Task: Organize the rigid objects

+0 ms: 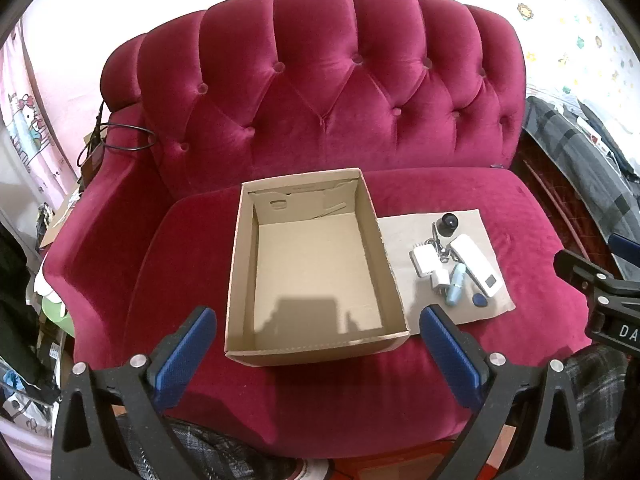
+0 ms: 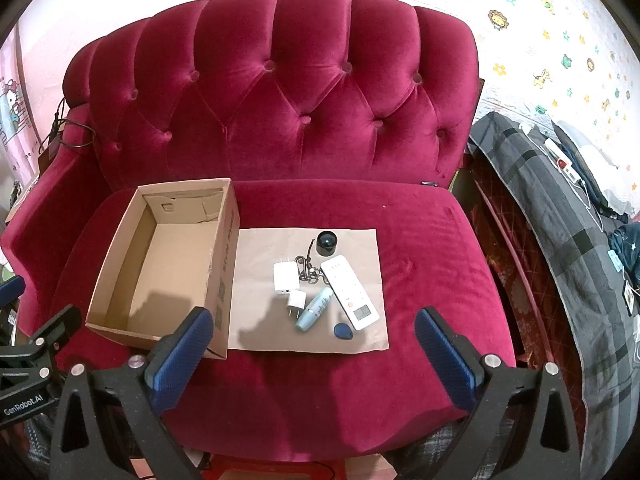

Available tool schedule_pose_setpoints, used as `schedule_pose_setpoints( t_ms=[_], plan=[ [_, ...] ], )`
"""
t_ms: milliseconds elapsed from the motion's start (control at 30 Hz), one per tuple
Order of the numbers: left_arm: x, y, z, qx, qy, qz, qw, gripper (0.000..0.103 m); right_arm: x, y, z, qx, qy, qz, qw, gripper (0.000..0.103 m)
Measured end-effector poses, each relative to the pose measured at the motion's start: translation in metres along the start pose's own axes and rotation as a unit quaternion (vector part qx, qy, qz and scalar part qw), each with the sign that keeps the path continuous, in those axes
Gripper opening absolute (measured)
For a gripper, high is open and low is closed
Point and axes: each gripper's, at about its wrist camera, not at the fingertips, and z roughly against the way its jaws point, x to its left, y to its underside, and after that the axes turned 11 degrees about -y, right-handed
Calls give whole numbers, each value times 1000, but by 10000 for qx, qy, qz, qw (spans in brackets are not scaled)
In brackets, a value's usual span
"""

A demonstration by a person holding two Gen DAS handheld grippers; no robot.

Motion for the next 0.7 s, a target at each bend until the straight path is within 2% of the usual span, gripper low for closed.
schedule_pose_setpoints(
  t_ms=[700],
  plan=[
    [5,-3,-4,66,18,45,10000,103,2,-5,-2,-10,1,-1,10000,103]
  ],
)
